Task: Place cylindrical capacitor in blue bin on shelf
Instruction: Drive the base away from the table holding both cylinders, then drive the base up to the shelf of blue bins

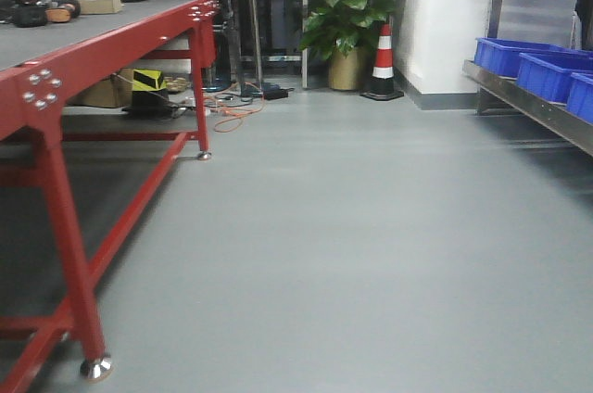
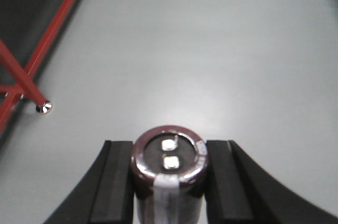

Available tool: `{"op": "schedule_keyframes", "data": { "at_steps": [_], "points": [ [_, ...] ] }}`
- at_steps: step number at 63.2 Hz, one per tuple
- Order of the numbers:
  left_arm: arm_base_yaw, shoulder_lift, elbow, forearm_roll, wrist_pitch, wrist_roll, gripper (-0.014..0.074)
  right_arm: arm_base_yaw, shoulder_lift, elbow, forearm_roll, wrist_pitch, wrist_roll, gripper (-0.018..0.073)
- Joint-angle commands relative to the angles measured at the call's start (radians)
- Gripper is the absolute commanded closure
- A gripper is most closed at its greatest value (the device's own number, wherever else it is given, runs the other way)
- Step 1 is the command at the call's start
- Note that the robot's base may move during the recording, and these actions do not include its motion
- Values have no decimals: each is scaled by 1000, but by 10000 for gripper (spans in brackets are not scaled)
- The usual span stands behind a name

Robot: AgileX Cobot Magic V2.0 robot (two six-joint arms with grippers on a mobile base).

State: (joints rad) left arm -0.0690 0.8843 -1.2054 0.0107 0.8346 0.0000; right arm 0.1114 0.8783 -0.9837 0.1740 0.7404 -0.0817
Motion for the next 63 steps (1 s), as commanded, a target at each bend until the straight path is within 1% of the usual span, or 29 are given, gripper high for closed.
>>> {"op": "schedule_keyframes", "data": {
  "at_steps": [1,6,24,31,63],
  "points": [
    [-6,-6,-6,-3,-24,0,707,2,-5,-9,-6,-15,-7,721],
    [-6,-6,-6,-3,-33,0,707,2,-5,-9,-6,-15,-7,721],
    [-6,-6,-6,-3,-130,0,707,2,-5,-9,-6,-15,-7,721],
    [-6,-6,-6,-3,-151,0,707,2,-5,-9,-6,-15,-7,721],
    [-6,-6,-6,-3,-151,0,707,2,-5,-9,-6,-15,-7,721]
  ]
}}
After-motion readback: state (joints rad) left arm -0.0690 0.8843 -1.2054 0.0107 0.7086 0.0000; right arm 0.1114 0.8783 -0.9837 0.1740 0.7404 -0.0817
